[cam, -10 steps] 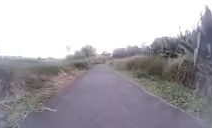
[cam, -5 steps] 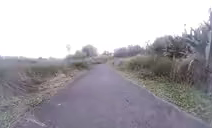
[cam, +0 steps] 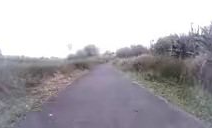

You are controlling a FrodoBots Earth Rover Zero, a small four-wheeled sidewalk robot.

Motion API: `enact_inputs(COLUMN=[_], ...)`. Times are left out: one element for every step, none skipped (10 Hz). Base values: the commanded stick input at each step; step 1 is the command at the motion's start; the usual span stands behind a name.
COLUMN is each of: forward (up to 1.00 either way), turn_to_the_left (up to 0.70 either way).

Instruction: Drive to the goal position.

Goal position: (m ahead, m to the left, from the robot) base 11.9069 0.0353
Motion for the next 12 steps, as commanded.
enact_inputs(forward=[0.70, 0.70, 0.70, 0.70, 0.70, 0.70, 0.70, 0.70, 0.70, 0.70, 0.70, 0.70], turn_to_the_left=[-0.35, -0.35, -0.35, -0.35, -0.35, -0.35, -0.25, -0.13, -0.02, 0.00, 0.00, 0.00])
